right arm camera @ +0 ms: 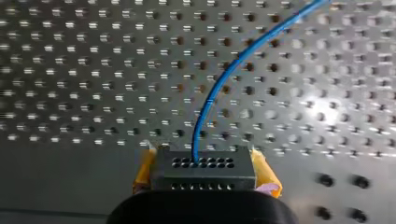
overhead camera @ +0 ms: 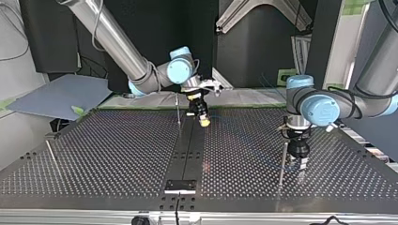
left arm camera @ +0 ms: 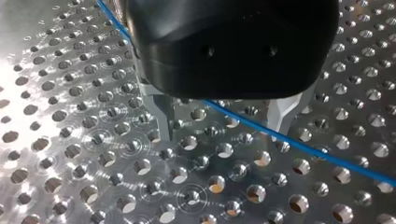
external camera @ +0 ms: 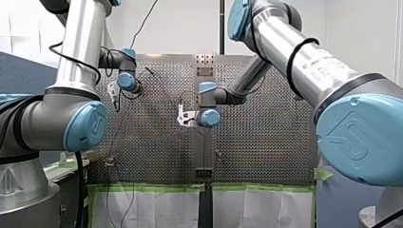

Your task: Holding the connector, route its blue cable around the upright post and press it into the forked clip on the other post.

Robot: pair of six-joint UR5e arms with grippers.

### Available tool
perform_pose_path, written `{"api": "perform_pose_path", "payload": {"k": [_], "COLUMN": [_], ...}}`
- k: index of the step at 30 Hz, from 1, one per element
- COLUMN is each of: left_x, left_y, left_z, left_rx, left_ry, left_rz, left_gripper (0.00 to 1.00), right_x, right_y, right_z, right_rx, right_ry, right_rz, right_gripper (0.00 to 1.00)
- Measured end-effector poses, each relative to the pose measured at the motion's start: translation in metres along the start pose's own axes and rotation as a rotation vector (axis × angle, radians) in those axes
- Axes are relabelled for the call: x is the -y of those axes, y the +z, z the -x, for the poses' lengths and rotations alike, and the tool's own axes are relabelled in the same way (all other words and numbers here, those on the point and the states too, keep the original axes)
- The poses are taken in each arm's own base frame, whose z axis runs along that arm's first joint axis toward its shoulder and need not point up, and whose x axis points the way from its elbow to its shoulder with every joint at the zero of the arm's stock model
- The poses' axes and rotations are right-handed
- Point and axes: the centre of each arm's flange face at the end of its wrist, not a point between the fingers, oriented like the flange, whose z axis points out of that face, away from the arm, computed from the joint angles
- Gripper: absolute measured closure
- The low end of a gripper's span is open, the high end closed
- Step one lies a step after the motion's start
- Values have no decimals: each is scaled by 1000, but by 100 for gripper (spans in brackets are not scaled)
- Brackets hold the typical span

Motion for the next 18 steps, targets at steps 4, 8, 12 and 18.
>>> {"api": "perform_pose_path", "payload": {"k": [4, 8, 12, 18], "left_x": [0, 1, 1, 4], "left_y": [0, 0, 0, -1], "left_z": [0, 0, 0, -1], "left_rx": [1, 1, 1, -1], "left_ry": [0, 0, 0, 0], "left_rz": [-1, -2, -1, -3], "left_gripper": [0, 0, 0, 0], "right_x": [3, 7, 10, 14], "right_y": [0, -2, -4, -7], "right_z": [25, 50, 74, 108], "right_rx": [30, 65, 89, 112], "right_ry": [0, -5, -10, -16], "right_rz": [-1, 7, 27, 63], "right_gripper": [100, 100, 100, 100]}}
